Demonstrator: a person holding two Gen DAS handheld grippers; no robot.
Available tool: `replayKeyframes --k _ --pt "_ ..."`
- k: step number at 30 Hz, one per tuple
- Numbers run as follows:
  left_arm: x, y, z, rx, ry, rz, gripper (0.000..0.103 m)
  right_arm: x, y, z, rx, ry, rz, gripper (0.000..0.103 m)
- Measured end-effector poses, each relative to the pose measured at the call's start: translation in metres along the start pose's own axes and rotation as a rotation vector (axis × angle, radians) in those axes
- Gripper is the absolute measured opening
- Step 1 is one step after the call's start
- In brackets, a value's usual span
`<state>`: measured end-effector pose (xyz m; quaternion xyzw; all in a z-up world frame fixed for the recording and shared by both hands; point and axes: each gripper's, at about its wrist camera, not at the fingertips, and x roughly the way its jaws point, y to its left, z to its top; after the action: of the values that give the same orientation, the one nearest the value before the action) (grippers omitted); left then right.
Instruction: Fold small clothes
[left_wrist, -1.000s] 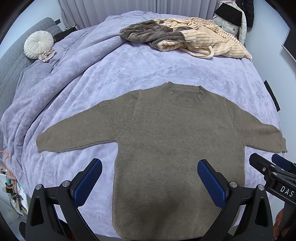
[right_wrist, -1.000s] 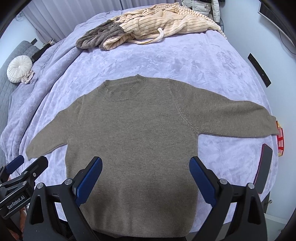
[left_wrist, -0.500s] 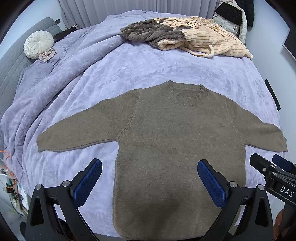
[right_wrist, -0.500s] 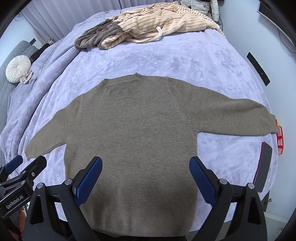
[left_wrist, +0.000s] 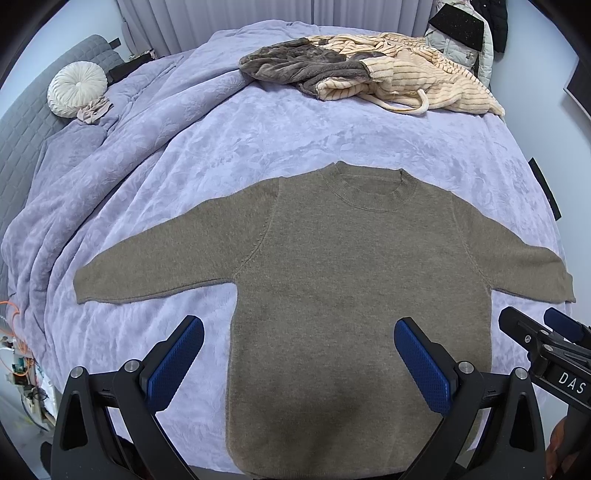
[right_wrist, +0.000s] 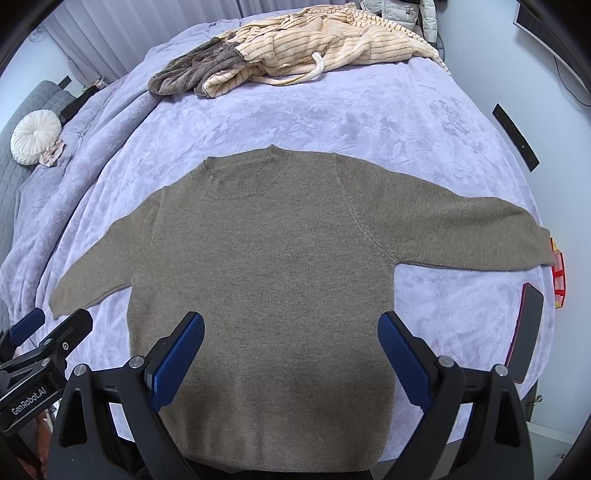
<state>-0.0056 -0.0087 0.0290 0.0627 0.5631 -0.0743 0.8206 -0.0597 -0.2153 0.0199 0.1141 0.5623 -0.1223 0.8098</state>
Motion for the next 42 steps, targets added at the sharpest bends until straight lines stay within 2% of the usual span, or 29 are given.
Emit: replayKeyframes --k 21,30,42 --pt "0.0039 0.0010 0.0005 -0.004 0.008 -0.003 0.103 0.0041 -0.0006 -0.0014 -0.001 0.008 -0.007 0.096" --pt "0.0026 -0.0029 0.0003 0.007 -0.004 -0.022 0.103 0.0039 -0.0014 -0.0011 -0.010 0.020 -0.030 0.096" --pt "0.0065 0.0057 -0.0008 -0.027 0.007 -0.054 0.103 0.0029 0.0038 -0.0027 -0.017 0.024 -0.063 0.096"
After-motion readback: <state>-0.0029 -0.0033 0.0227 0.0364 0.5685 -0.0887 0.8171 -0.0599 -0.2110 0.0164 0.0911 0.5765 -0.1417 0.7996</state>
